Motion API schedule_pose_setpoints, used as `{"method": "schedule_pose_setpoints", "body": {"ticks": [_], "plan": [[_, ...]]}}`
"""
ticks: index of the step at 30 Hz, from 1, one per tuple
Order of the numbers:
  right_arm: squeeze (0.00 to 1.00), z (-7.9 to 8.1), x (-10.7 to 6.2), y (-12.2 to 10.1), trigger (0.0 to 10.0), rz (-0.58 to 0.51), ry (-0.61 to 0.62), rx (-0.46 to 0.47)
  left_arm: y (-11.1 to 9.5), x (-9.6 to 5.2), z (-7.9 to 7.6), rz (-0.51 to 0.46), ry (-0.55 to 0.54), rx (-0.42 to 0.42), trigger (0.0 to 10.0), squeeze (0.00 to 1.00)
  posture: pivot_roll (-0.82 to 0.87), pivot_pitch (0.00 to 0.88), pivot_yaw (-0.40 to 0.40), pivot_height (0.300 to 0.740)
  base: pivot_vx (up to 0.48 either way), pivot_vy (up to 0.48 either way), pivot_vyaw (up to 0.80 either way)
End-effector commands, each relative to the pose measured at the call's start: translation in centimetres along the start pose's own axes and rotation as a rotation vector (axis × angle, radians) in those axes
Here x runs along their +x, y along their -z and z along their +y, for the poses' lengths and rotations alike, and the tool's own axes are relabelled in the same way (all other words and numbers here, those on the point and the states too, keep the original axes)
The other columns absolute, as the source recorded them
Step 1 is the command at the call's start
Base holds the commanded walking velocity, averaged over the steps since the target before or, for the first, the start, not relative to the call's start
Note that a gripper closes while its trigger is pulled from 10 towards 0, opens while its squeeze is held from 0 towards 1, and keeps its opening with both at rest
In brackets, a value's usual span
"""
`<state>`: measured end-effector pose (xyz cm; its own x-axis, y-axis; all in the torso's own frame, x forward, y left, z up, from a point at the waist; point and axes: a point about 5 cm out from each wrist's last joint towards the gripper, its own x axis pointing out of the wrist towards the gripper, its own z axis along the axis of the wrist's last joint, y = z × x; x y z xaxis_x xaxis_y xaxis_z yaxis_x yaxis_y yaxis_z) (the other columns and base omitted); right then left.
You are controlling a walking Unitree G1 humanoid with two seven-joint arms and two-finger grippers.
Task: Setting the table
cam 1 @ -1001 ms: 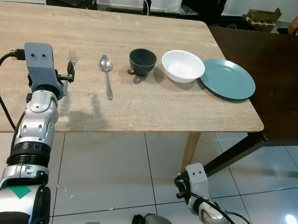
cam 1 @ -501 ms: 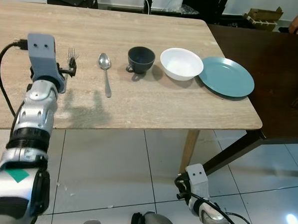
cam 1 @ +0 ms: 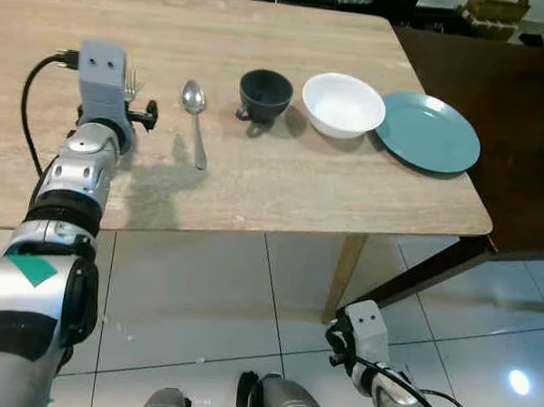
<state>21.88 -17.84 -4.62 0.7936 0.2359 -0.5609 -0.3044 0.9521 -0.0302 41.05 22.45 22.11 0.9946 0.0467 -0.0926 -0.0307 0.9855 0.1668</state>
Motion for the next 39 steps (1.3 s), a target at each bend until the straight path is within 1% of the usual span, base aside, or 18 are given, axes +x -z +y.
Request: {"method": "schedule_pose_setpoints", "body": {"ticks": [1, 3, 5, 6, 8, 11, 14, 15, 16, 17, 18, 19, 23, 28, 30, 35, 37, 39], "plan": [[0.00, -0.6, -0.7, 0.9, 10.0, 0.022, 0.015, 0.010, -0.2, 0.1, 0.0, 0.027, 0.014, 0.006, 10.0, 1.00, 0.01, 0.211, -0.079, 0.740, 0.000, 0.000, 0.00], [0.00, -0.6, -1.0, 1.1, 10.0, 0.022, 0.017, 0.010, -0.4, 0.2, 0.0, 0.034, 0.019, 0.001, 10.0, 1.00, 0.00, 0.222, -0.075, 0.740, 0.000, 0.000, 0.00], [0.00, -0.6, -1.4, 1.5, 10.0, 0.023, 0.019, 0.011, -0.8, 0.3, 0.0, 0.048, 0.027, 0.026, 10.0, 1.00, -0.01, 0.231, -0.072, 0.740, 0.000, 0.000, 0.00], [0.00, -0.5, -1.6, 1.8, 10.0, 0.026, 0.020, 0.012, -0.8, 0.3, 0.0, 0.059, 0.025, 0.062, 10.0, 1.00, -0.01, 0.239, -0.070, 0.740, 0.000, 0.000, 0.00], [0.00, -0.5, -1.7, 1.9, 10.0, 0.027, 0.020, 0.012, -0.8, 0.3, 0.0, 0.061, 0.024, 0.069, 10.0, 1.00, -0.01, 0.239, -0.070, 0.740, 0.000, 0.000, 0.00], [0.00, -0.4, -2.1, 2.3, 10.0, 0.031, 0.017, 0.010, -1.0, 0.4, 0.5, 0.063, -0.009, 0.076, 10.0, 1.00, -0.02, 0.247, -0.065, 0.740, 0.000, 0.000, 0.00], [0.00, -0.5, -2.4, 2.6, 10.0, 0.037, 0.023, 0.011, -1.3, 0.3, 1.5, 0.056, -0.066, 0.053, 10.0, 1.00, -0.03, 0.252, -0.063, 0.740, 0.000, 0.000, 0.00], [0.00, -0.6, -2.6, 2.6, 10.0, 0.039, 0.025, 0.011, -1.4, 0.2, 2.0, 0.056, -0.087, 0.042, 10.0, 0.71, -0.03, 0.253, -0.062, 0.740, 0.000, 0.000, 0.00], [0.00, -0.6, -2.6, 2.6, 10.0, 0.039, 0.025, 0.011, -1.4, 0.2, 2.0, 0.056, -0.087, 0.042, 10.0, 0.71, -0.03, 0.253, -0.062, 0.740, 0.000, 0.000, 0.00], [0.00, -0.6, -2.6, 2.5, 10.0, 0.039, 0.025, 0.011, -1.4, 0.2, 2.2, 0.057, -0.097, 0.037, 10.0, 0.44, -0.03, 0.253, -0.063, 0.740, 0.000, 0.000, 0.00], [0.00, -0.6, -2.6, 2.5, 10.0, 0.038, 0.026, 0.011, -1.5, 0.1, 2.6, 0.054, -0.109, 0.027, 10.0, 0.02, -0.04, 0.252, -0.064, 0.740, 0.000, 0.000, 0.00], [0.00, -0.7, -2.6, 2.4, 10.0, 0.037, 0.026, 0.010, -1.6, 0.1, 2.9, 0.052, -0.119, 0.015, 10.0, 0.00, -0.04, 0.251, -0.065, 0.740, 0.000, 0.000, 0.00], [0.00, -0.9, -2.7, 2.2, 10.0, 0.038, 0.028, 0.004, -1.5, -0.1, 3.8, 0.049, -0.151, -0.021, 10.0, 0.00, -0.05, 0.242, -0.075, 0.740, 0.000, 0.000, 0.00], [0.00, -1.3, -2.8, 2.0, 10.0, 0.039, 0.025, -0.015, -1.1, -0.3, 4.3, 0.061, -0.155, -0.051, 10.0, 0.00, -0.07, 0.231, -0.088, 0.740, 0.000, 0.000, 0.00], [0.00, -2.0, -2.9, 1.6, 10.0, 0.036, 0.027, -0.035, -0.6, -0.3, 4.2, 0.078, -0.140, -0.043, 10.0, 0.00, -0.10, 0.217, -0.106, 0.740, 0.000, 0.000, 0.00], [0.00, -3.0, -3.2, 1.2, 10.0, 0.037, 0.034, -0.054, 0.0, -0.4, 4.2, 0.096, -0.134, -0.028, 10.0, 0.00, -0.11, 0.202, -0.124, 0.740, 0.000, 0.000, 0.00], [0.00, -3.5, -3.3, 1.0, 10.0, 0.039, 0.038, -0.061, 0.4, -0.4, 3.8, 0.114, -0.102, -0.010, 10.0, 0.00, -0.12, 0.201, -0.128, 0.740, 0.000, 0.000, 0.00], [0.00, -3.7, -3.3, 0.9, 10.0, 0.041, 0.040, -0.065, 0.5, -0.4, 3.7, 0.126, -0.094, 0.016, 10.0, 0.00, -0.12, 0.196, -0.129, 0.740, 0.000, 0.000, 0.00]]}}
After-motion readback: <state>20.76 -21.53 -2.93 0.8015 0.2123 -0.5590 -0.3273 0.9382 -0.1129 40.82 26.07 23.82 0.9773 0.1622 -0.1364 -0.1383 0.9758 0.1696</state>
